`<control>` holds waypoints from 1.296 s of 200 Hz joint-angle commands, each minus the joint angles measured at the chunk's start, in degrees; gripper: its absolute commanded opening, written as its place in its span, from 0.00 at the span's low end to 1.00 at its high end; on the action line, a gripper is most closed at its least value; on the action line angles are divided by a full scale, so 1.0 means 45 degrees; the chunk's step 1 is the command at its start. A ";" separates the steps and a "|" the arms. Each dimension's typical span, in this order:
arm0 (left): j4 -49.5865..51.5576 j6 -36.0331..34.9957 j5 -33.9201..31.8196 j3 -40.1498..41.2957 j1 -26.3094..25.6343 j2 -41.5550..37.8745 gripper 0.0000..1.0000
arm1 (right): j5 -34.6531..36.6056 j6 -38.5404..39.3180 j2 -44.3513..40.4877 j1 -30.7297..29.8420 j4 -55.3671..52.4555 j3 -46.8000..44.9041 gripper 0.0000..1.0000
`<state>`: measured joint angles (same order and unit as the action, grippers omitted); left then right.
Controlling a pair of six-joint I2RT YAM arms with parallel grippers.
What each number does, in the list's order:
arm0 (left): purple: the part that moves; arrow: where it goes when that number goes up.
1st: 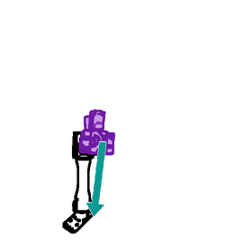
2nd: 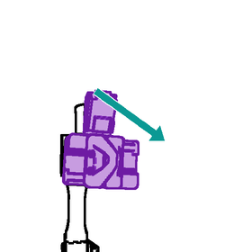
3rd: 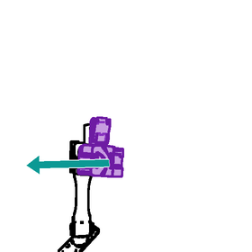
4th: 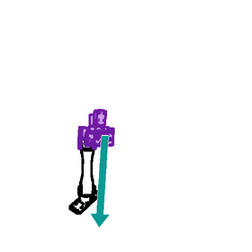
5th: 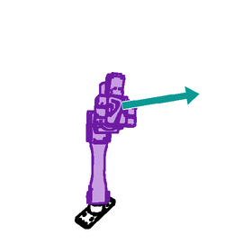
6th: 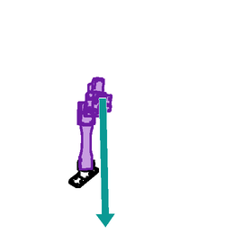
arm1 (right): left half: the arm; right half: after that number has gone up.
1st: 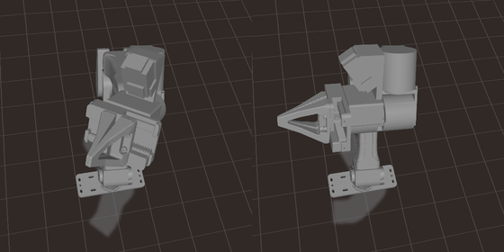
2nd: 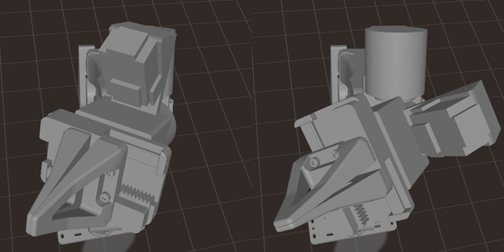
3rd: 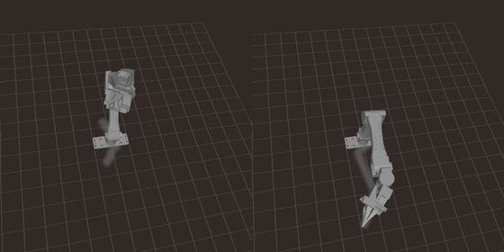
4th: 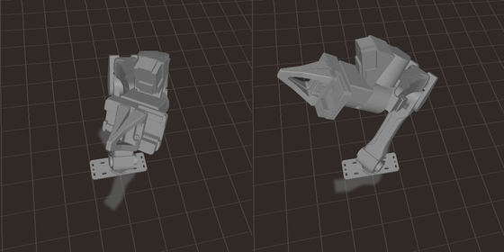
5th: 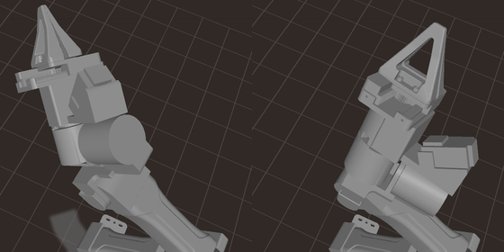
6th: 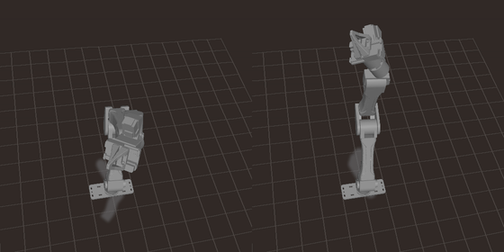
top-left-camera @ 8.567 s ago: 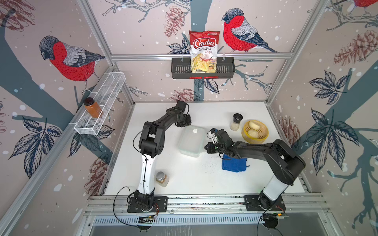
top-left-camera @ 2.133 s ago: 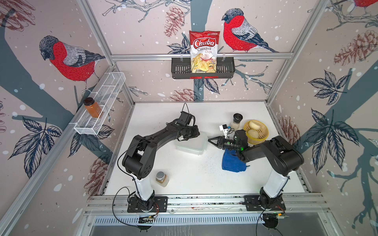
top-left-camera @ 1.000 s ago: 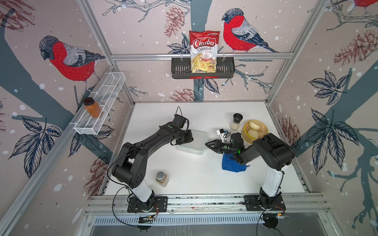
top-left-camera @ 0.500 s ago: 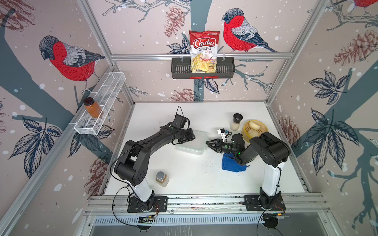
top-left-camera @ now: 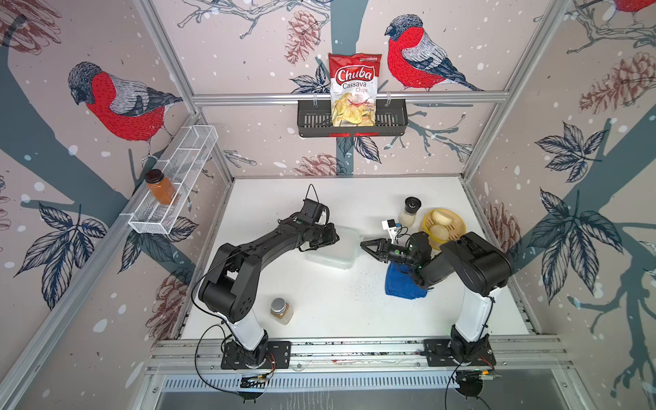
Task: Wipe the insides of the lunch boxes
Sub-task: Open the lid of the lunch box.
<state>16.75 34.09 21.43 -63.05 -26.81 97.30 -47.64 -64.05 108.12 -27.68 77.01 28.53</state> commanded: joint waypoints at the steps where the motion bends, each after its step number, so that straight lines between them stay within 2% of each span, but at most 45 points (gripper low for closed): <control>1: 0.1971 -0.0095 -0.0798 0.0136 0.0000 0.0220 0.21 | 0.0502 0.1851 -0.0465 -0.0142 -0.2826 0.0462 0.26; 20: 0.1975 -0.0114 -0.0798 0.0109 0.0000 0.0263 0.21 | 0.1191 0.3325 -0.1048 -0.0330 -0.5541 0.1009 0.26; 41: 0.1980 -0.0134 -0.0798 0.0123 0.0001 0.0285 0.21 | 0.1686 0.4065 -0.1398 -0.0418 -0.7219 0.1450 0.24; 141: 0.1975 -0.0138 -0.0820 0.0156 0.0020 -0.0018 0.20 | 0.1967 0.4274 -0.1519 -0.0587 -0.7983 0.1822 0.00; 158: 0.2186 -0.0167 -0.0928 -0.0130 0.0073 -0.0246 0.21 | 0.1896 0.4326 -0.1760 -0.0624 -0.8202 0.1947 0.00; 223: 0.2867 -0.0172 -0.1354 -0.1518 0.0593 -0.1551 0.35 | 0.1509 0.4270 -0.2541 -0.0698 -0.8890 0.2534 0.00; 259: 0.3106 -0.0306 -0.1305 -0.1679 0.0832 -0.1800 0.37 | 0.1608 0.4575 -0.2340 -0.0743 -0.9870 0.3138 0.00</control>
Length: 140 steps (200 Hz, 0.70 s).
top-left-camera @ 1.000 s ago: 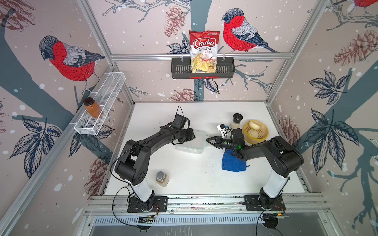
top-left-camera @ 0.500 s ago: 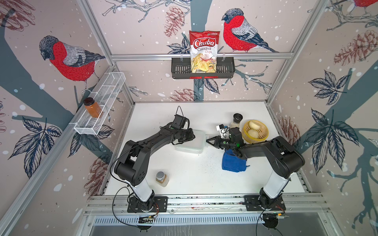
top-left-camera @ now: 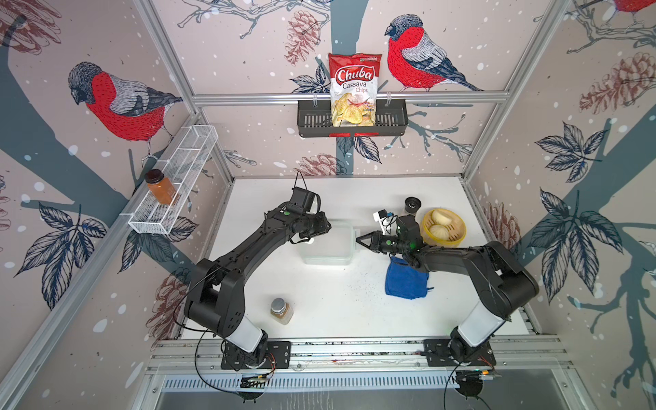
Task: Wipe the insides of the lunch boxes
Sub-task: Open the lid of the lunch box.
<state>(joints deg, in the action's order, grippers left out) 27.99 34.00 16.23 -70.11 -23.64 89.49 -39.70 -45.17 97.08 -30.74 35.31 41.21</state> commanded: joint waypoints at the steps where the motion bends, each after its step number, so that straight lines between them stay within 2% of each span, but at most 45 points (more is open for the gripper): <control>1: 0.0623 -0.0288 -0.0129 -0.0107 0.0132 -0.0064 0.37 | -0.0158 0.0383 0.0130 -0.0063 -0.0611 0.0327 0.00; 57: 0.0936 -0.0304 -0.0165 -0.0327 0.0567 -0.1092 0.36 | -0.0864 0.0080 0.0090 -0.0362 -0.0874 0.1267 0.00; 107: 0.1263 -0.0333 -0.0873 -0.0827 0.1062 -0.2623 0.37 | -0.0561 0.2005 -0.0245 -0.1331 -0.5015 0.4235 0.00; 140: 0.1378 -0.0346 -0.0804 -0.0999 0.1514 -0.3472 0.39 | -0.0378 0.2889 -0.0191 -0.1754 -0.6801 0.5997 0.00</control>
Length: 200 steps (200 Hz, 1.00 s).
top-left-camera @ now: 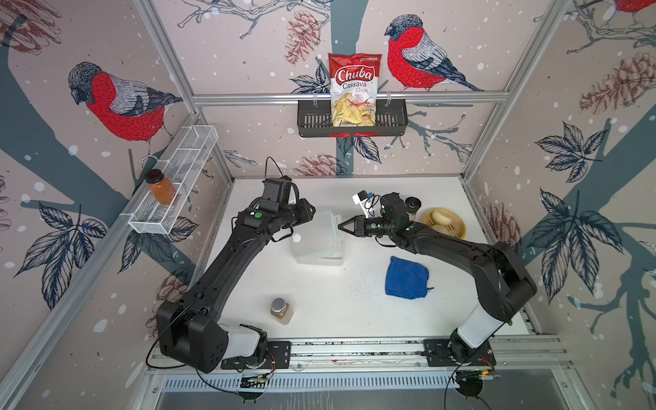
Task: Wipe the insides of the lunch boxes
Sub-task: Open the lid of the lunch box, then place the lid at the center of the board.
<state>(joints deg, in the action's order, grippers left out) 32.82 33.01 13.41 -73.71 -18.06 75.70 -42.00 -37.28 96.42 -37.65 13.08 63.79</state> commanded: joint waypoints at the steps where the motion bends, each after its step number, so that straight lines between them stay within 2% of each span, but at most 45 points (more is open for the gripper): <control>1: 0.0314 -0.0138 -0.0163 -0.0190 0.0289 -0.0432 0.39 | 0.0133 0.1165 -0.0053 -0.0233 -0.1925 0.1048 0.00; 55: 0.0406 -0.0316 0.0127 -0.0059 0.0752 -0.0771 0.37 | 0.1099 0.3298 0.0266 -0.0677 -0.5561 0.4772 0.00; 100: -0.0021 -0.0241 0.0446 0.0378 0.1016 -0.0883 0.37 | 0.1887 0.3395 0.0335 -0.0752 -0.5952 0.6188 0.00; 119: -0.0142 -0.0247 0.0553 0.0534 0.1065 -0.0865 0.37 | 0.3781 0.4286 0.0371 -0.0873 -0.7330 0.7314 0.00; 156: -0.0618 -0.0244 0.1184 0.1078 0.1104 -0.0615 0.38 | 0.9818 0.6131 0.0153 -0.1347 -0.9798 0.8438 0.00; 200: -0.0936 -0.0418 0.2016 0.1830 0.1088 0.0416 0.39 | 1.2805 0.6824 -0.0369 -0.1370 -1.0225 0.7568 0.00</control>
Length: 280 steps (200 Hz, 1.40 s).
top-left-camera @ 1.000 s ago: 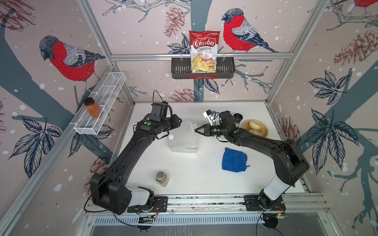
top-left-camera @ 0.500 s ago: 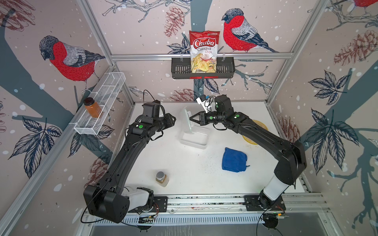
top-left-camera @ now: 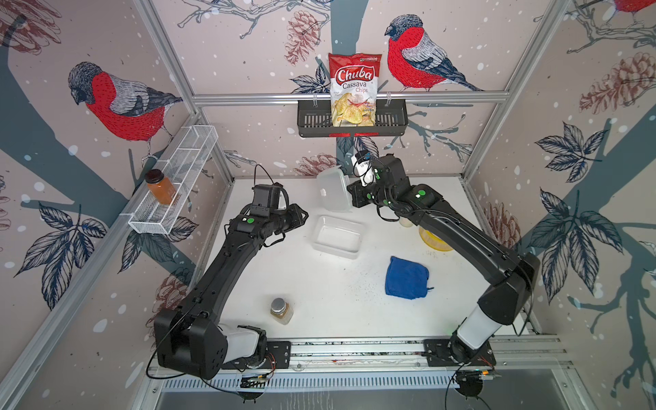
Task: Wipe the insides of the lunch boxes
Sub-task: Place the lid at the center of the board.
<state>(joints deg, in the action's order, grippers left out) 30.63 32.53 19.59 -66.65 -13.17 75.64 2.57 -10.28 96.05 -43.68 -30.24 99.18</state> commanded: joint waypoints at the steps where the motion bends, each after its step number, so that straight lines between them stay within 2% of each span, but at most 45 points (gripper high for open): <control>1: -0.0455 -0.0313 0.0653 0.0271 -0.0001 0.0454 0.39 | 0.2972 0.0833 -0.0288 -0.0035 -0.0611 -0.0318 0.00; 47: -0.0764 -0.0320 0.1106 0.0889 -0.0023 0.1092 0.40 | 0.5583 0.1628 -0.0006 -0.0078 -0.1035 -0.0204 0.00; 84: -0.1026 -0.0262 0.1181 0.1128 -0.0040 0.1197 0.40 | 0.7620 0.2351 0.1069 0.0011 -0.1276 -0.0039 0.00; 141: -0.1182 -0.0298 0.1242 0.1159 -0.0037 0.1354 0.40 | 0.8979 0.2691 0.2690 0.0532 -0.0658 0.0512 0.00; 166: -0.1121 -0.0409 0.1208 0.1110 -0.0042 0.1427 0.40 | 0.9800 0.3567 0.2905 0.0466 0.0360 -0.0043 0.00; 192: -0.1182 -0.0438 0.1251 0.1113 -0.0041 0.1662 0.39 | 0.9951 0.4891 0.2775 0.0322 0.1834 -0.1113 0.00; 207: -0.1258 -0.0443 0.1340 0.1111 -0.0041 0.1794 0.39 | 0.9871 0.5153 0.2943 0.0277 0.1872 -0.1521 0.00; 238: -0.1290 -0.0414 0.1353 0.1063 -0.0027 0.1861 0.39 | 0.9121 0.4510 0.2940 0.0259 0.1780 -0.2742 0.00; 280: -0.1183 -0.0382 0.1318 0.0964 -0.0033 0.1825 0.39 | 0.7400 0.3440 0.1575 0.0153 0.2368 -0.4741 0.00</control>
<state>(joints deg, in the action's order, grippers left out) 26.11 31.44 25.30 -61.87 -13.37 83.99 40.47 8.80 106.50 -42.63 -22.52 81.45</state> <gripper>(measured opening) 0.388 0.072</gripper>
